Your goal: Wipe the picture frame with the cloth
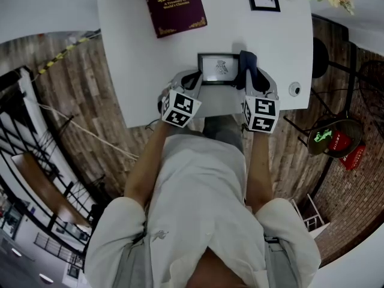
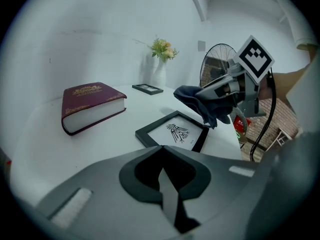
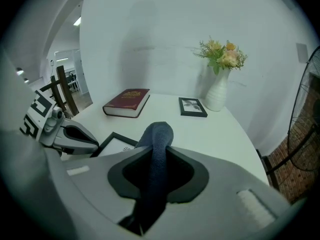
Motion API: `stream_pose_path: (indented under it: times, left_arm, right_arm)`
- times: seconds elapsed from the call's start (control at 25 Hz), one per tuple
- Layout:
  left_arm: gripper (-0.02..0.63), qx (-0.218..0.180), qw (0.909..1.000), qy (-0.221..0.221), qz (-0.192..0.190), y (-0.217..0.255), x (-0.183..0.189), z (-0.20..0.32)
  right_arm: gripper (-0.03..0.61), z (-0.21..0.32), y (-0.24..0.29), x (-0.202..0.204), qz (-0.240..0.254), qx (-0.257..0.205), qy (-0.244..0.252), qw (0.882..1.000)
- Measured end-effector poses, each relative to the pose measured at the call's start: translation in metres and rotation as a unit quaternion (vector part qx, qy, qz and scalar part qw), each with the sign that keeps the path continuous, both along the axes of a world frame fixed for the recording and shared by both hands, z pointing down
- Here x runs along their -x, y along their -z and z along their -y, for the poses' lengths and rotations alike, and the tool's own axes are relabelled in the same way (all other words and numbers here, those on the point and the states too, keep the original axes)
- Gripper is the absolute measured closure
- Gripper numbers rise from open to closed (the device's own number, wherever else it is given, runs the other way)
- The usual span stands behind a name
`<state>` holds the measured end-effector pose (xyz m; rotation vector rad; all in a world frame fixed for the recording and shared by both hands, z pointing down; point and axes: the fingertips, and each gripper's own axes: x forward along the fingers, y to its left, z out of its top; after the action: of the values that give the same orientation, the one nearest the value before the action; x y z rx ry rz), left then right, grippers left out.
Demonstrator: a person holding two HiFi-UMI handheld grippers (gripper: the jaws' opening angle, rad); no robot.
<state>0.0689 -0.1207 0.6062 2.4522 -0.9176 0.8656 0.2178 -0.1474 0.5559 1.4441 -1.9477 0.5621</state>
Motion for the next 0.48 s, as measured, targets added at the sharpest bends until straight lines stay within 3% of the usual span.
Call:
stream_pose_path:
  times: [0.48]
  left_arm:
    - [0.594, 0.002, 0.9999, -0.012, -0.010, 0.001, -0.001, -0.001]
  right_arm:
    - [0.515, -0.013, -0.006, 0.081, 0.039, 0.016, 0.067, 0.997]
